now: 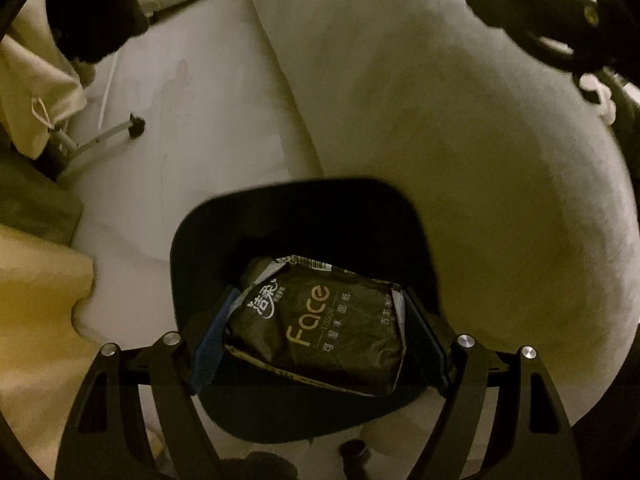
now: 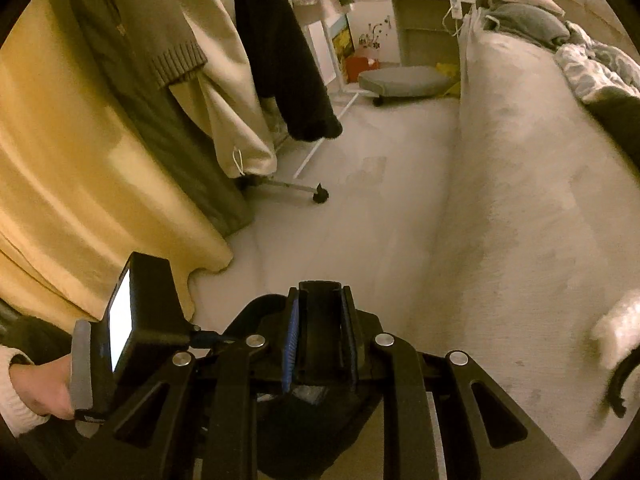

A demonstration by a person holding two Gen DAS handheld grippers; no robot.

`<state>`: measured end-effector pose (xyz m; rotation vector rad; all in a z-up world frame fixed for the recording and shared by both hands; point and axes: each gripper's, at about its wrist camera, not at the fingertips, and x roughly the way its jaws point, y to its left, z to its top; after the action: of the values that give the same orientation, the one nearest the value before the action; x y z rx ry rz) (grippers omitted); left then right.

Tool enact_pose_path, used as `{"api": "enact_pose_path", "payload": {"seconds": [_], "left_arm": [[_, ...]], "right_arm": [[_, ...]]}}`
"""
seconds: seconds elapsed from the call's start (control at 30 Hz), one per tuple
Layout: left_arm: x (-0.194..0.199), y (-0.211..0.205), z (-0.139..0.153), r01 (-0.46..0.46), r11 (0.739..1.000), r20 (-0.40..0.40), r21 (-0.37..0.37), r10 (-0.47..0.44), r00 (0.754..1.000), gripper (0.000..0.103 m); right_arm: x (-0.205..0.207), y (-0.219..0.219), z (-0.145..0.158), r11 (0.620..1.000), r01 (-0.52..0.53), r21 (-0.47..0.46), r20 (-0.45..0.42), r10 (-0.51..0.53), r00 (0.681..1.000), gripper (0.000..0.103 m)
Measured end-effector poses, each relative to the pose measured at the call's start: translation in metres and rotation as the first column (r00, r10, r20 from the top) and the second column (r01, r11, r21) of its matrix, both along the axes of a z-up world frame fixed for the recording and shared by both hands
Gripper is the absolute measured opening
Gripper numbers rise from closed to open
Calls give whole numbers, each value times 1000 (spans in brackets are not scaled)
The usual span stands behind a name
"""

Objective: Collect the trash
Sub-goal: 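Open the left tool to drop the wipe pack into the bin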

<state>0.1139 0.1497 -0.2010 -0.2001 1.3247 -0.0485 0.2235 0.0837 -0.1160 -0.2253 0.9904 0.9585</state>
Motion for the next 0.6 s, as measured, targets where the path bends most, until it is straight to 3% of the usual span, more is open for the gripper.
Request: {"api": "enact_pose_path", "payload": {"seconds": [0.4, 0.6], "left_arm": [[-19, 22, -23, 5, 1000, -104, -27, -7, 995, 83], [-27, 33, -20, 2, 999, -92, -43, -6, 996, 89]], "right_arm": [[-10, 35, -36, 996, -42, -73, -93, 35, 995, 20], [-15, 57, -63, 992, -70, -106, -151, 54, 987, 20]]}}
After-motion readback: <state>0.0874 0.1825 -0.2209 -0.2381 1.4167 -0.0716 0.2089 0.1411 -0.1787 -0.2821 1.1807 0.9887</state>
